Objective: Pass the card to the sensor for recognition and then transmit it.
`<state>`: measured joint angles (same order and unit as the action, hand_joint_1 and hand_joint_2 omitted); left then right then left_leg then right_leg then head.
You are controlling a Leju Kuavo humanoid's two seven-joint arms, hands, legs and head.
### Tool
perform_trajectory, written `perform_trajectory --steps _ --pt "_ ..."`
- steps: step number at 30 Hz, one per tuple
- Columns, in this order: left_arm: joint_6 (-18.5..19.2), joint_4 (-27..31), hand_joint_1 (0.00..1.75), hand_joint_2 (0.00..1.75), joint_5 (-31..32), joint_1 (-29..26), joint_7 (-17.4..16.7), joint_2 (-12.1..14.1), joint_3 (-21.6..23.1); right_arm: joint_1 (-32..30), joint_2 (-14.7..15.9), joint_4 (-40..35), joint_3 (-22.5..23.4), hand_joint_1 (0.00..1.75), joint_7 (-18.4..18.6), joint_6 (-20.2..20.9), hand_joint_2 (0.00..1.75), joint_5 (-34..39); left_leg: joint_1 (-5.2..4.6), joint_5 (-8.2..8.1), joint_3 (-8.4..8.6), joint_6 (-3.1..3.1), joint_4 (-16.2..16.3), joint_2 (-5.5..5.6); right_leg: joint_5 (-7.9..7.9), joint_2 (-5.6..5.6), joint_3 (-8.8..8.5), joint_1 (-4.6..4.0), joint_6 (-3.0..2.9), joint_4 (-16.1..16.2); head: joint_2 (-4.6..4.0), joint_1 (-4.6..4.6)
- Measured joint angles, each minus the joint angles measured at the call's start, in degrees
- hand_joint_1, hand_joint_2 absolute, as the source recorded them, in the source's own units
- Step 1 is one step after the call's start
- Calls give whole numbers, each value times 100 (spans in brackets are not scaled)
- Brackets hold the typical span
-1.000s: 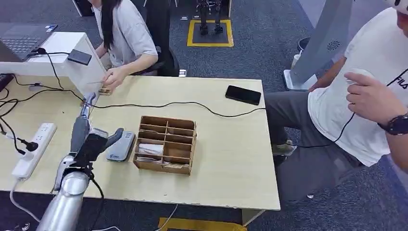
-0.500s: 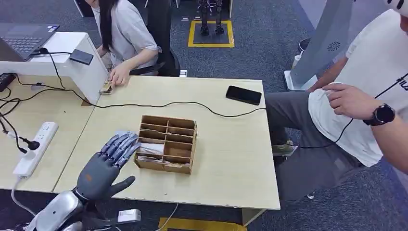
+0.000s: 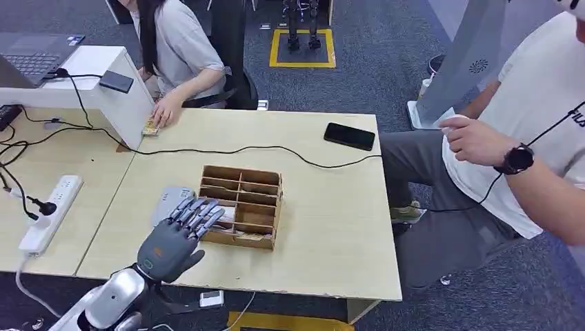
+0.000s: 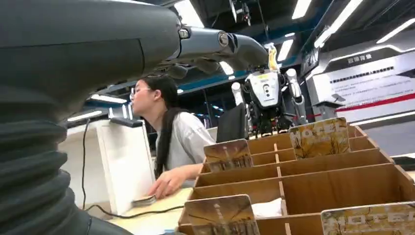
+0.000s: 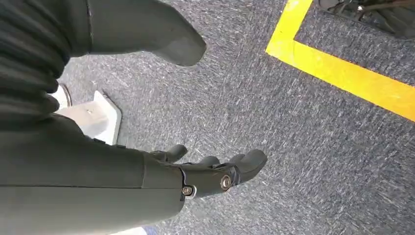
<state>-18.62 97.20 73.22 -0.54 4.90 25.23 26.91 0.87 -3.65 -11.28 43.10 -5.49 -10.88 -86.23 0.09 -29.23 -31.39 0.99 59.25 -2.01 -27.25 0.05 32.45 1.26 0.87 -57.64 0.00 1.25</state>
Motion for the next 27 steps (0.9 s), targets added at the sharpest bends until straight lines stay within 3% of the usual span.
perform_trajectory --steps 4,9,12,27 --pt "70 -258 0 175 -39 215 -103 -162 46 3 2 0 0 0 -22 -2 175 -15 0 0 1 0 0 -1 0 -1 0 0 0 0 0 4" --pt "138 -424 0 175 -636 395 4 -339 61 8 2 0 0 0 -44 -17 175 -92 0 0 0 0 0 0 0 0 0 0 0 0 0 4" --pt "140 -451 0 175 -636 470 0 -442 61 11 2 0 0 0 -55 -17 175 -94 0 0 0 0 0 -1 0 -1 0 0 0 0 0 2" --pt "367 -617 0 175 -553 503 -109 -496 61 12 2 2 0 0 -79 -15 175 -103 1 0 -1 0 0 0 0 -1 0 0 0 0 0 4"
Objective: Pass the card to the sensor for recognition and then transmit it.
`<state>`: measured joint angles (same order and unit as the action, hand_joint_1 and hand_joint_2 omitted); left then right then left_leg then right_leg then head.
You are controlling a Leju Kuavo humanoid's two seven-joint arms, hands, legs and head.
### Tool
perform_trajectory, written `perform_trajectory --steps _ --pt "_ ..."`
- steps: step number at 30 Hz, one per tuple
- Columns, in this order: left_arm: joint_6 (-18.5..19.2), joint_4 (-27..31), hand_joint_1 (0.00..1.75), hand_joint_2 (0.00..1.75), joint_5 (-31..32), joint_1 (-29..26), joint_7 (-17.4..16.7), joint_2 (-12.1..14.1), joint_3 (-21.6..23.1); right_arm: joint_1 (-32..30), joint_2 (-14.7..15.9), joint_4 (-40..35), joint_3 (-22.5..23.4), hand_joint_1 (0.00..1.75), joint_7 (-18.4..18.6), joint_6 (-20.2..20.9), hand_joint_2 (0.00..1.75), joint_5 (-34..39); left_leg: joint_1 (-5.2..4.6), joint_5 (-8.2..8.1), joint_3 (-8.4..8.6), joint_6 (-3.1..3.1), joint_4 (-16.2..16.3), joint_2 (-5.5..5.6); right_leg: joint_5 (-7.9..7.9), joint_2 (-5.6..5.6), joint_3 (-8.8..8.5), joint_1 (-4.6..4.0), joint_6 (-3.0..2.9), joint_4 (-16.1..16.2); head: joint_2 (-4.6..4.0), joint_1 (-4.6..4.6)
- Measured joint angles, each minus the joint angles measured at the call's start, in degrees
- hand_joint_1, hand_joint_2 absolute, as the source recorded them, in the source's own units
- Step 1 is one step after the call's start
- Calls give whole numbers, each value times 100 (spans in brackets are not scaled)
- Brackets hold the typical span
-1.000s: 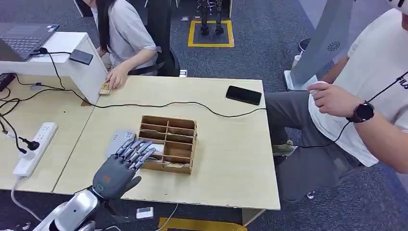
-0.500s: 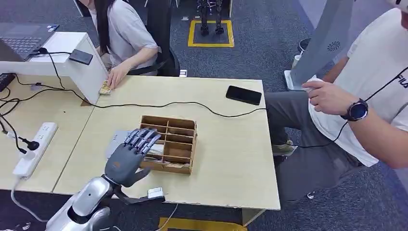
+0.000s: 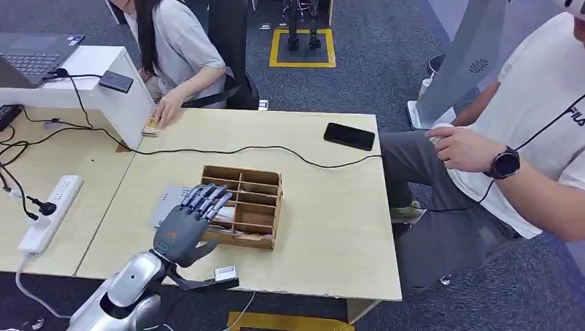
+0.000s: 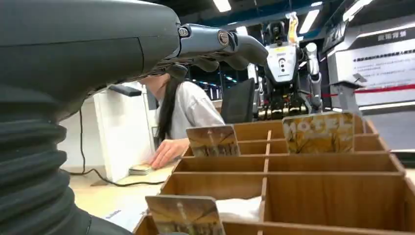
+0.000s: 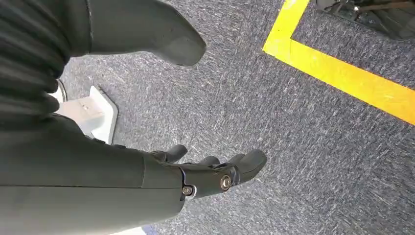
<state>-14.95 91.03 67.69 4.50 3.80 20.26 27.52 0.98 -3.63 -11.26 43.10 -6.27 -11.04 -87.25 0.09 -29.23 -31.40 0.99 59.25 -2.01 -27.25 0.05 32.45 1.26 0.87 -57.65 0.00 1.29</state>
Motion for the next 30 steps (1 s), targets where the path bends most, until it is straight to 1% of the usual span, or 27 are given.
perform_trajectory --steps 12,20,30 --pt "28 -302 0 175 140 -8 -105 -2 0 0 0 0 0 0 -11 -2 175 -68 0 0 0 0 0 0 0 0 0 0 0 0 0 0" --pt "46 -354 0 175 24 -7 -94 -9 0 0 0 0 2 0 -9 -2 175 -70 0 0 0 0 0 0 0 0 0 0 0 0 0 0" --pt "46 -452 0 175 164 5 -219 -33 -4 2 -2 0 0 0 -11 -9 175 -74 0 0 0 0 0 0 0 0 0 0 0 0 0 -2"
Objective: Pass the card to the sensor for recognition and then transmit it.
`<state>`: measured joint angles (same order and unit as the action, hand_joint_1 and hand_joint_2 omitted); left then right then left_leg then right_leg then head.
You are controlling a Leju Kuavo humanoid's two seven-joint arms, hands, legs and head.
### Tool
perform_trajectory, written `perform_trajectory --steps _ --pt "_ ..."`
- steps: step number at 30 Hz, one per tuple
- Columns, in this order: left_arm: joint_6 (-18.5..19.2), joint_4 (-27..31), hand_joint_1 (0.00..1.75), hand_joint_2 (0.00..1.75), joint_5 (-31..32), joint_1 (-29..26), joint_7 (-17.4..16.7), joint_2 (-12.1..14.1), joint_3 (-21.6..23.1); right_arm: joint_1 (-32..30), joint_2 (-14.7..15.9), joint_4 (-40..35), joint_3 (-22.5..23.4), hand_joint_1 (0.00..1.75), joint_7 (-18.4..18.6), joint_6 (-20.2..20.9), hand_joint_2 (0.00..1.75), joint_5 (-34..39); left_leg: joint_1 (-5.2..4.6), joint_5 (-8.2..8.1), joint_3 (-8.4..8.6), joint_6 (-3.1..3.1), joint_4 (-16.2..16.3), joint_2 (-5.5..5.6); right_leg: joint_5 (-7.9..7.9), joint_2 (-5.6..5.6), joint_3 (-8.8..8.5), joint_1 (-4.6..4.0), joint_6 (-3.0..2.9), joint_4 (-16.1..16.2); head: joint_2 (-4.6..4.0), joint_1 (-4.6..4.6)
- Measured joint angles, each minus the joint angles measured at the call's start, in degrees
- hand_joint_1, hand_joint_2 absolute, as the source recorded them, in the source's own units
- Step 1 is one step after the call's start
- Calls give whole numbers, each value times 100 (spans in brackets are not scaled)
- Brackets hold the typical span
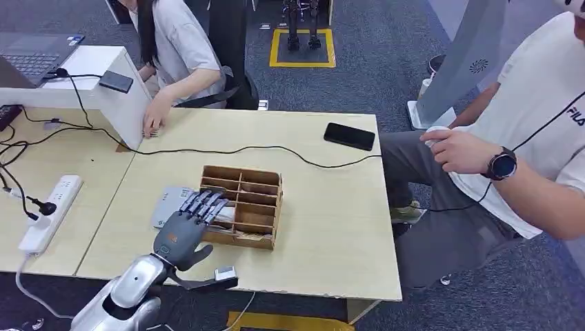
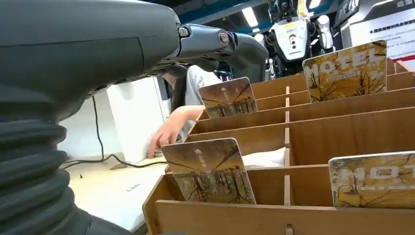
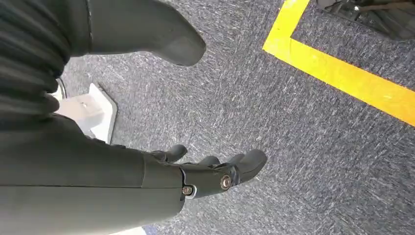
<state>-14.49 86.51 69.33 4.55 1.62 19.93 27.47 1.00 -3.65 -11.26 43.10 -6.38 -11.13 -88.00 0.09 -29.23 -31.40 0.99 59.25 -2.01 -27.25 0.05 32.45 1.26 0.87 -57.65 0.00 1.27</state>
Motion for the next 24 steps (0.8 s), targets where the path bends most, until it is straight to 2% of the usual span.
perform_trajectory --steps 21,22,24 --pt "26 -81 0 175 76 -1 -90 -33 -83 0 0 0 0 0 -13 0 175 -20 0 0 0 0 0 0 0 0 0 0 0 0 0 2" --pt "37 -92 175 175 79 -2 -90 -33 -85 0 0 0 0 0 -13 0 175 -20 0 0 -1 0 0 0 0 0 0 0 0 0 0 0" --pt "178 -105 175 175 68 -4 -90 -26 -85 0 0 0 0 0 -11 -2 175 -28 0 0 -1 0 0 0 0 0 0 0 0 0 0 2"
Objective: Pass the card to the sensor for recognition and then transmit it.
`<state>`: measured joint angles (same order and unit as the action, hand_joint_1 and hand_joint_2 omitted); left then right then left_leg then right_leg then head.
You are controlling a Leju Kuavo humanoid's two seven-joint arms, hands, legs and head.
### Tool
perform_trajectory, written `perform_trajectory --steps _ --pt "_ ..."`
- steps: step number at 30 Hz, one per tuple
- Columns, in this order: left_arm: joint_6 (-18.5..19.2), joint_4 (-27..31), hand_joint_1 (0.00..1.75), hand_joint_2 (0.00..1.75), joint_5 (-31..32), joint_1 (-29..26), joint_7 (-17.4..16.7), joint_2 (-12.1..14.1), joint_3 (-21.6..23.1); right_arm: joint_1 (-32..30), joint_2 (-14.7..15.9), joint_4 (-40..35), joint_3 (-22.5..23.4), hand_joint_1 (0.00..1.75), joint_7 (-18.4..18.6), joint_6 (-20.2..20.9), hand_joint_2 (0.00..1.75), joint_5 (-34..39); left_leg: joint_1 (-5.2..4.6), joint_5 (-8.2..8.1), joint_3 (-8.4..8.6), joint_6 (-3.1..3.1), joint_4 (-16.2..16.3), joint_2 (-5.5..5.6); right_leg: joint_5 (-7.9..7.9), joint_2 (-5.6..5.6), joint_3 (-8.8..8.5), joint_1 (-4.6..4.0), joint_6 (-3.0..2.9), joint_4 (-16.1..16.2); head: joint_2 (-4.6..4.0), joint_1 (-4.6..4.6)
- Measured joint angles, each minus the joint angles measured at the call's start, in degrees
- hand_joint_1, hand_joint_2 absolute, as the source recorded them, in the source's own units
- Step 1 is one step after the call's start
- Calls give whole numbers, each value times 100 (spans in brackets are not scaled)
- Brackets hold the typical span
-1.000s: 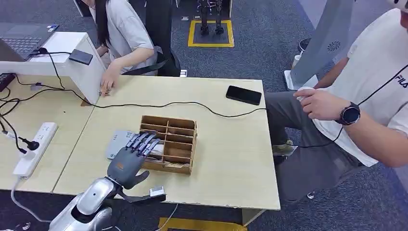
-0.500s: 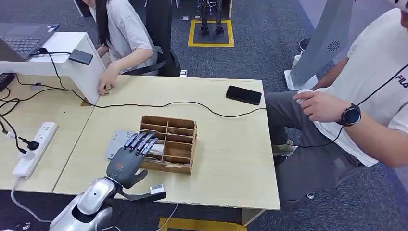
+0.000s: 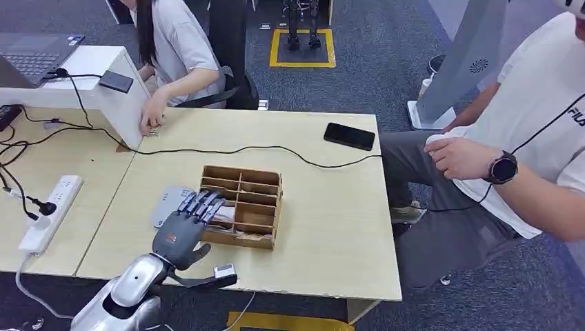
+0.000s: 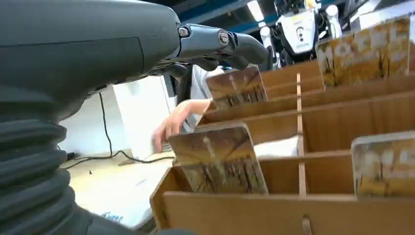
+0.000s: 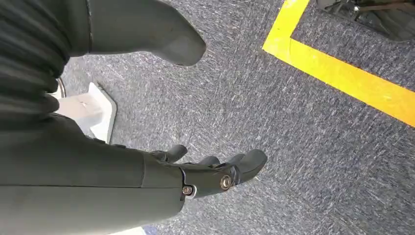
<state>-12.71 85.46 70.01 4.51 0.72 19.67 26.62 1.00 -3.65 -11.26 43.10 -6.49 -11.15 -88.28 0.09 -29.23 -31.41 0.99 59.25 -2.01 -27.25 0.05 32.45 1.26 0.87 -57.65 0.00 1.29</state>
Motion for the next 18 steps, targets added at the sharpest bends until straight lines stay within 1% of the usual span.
perform_trajectory --steps 2,3,8,9,10,18 --pt "174 -33 175 175 -90 -6 22 31 0 0 0 0 0 0 0 0 175 0 0 0 0 0 0 0 0 0 0 0 0 0 0 0" --pt "202 -48 175 175 -132 -13 39 50 0 -1 0 0 0 0 0 0 175 0 0 0 0 0 0 0 0 0 0 0 0 0 0 0" --pt "206 -112 175 175 -208 -17 85 72 -4 4 0 0 2 0 0 0 175 2 0 0 0 0 0 3 0 2 -1 0 0 -1 0 -2" --pt "191 -112 164 175 -212 -11 85 72 -7 4 0 0 0 0 0 0 175 2 0 0 0 0 0 2 0 2 -1 0 0 -1 0 0" --pt "180 -112 175 175 -232 -9 90 72 -9 4 0 0 2 0 0 0 175 2 0 0 0 0 0 2 0 1 -2 0 0 -1 0 -2" --pt "110 -112 175 175 -333 -12 136 83 -68 3 0 0 2 0 0 0 175 0 1 0 1 0 0 2 0 1 -2 0 0 -1 0 0"
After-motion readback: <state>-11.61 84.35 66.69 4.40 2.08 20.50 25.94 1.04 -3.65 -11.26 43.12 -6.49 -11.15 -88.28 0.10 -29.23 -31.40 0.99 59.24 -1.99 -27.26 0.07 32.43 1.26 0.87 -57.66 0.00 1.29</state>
